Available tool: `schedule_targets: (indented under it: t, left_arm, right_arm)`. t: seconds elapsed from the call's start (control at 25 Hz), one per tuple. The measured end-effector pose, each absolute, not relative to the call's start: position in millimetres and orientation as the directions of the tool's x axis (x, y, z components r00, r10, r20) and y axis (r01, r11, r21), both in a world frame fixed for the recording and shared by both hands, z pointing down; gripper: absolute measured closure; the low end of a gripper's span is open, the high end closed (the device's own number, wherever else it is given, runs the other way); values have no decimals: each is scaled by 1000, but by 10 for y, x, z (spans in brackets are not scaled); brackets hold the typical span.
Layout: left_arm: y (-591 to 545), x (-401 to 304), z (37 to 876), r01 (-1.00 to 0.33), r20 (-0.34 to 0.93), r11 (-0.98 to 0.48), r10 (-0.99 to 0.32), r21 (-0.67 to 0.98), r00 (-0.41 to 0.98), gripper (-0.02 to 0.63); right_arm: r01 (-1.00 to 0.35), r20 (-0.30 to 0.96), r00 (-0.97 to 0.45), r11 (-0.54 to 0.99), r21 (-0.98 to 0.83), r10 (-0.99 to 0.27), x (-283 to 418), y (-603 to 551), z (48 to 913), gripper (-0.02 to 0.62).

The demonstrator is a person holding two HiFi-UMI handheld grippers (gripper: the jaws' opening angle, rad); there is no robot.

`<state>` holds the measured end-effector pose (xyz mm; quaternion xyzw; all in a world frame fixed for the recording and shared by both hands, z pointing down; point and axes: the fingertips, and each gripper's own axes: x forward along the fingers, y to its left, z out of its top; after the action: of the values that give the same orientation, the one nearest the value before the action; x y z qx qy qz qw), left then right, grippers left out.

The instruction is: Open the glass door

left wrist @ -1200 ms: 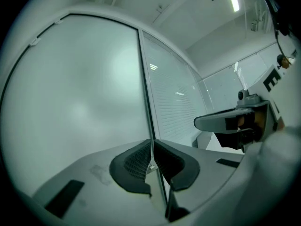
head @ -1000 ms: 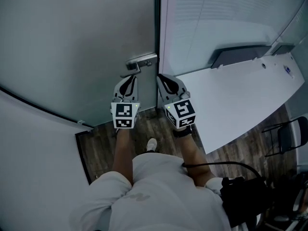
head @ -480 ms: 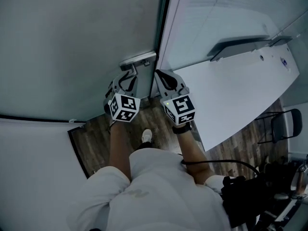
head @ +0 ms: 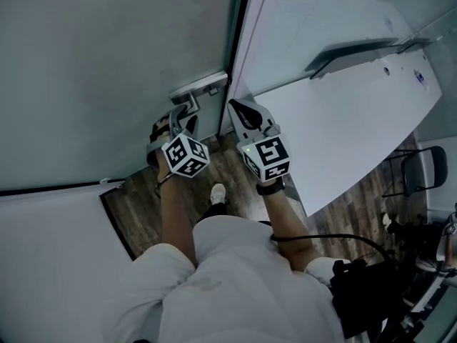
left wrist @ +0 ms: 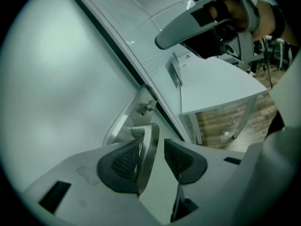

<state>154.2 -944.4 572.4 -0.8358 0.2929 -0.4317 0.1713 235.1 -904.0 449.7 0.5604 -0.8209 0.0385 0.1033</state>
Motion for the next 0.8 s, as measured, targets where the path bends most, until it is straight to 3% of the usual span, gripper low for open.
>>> schedule_targets:
  t: [0.6,0.8]
  left_arm:
    - [-9516,1481,5881,-237,738,-790,-613,-566,281,466]
    - [-9510,1512,5825,-295,687,-770,-638,-566,347,466]
  right_arm:
    - [-931,283,-350,366,4,-893,2327,-9023,4866,592]
    - [-929,309,-357,369,-23,-881,2308,-8966,4980,592]
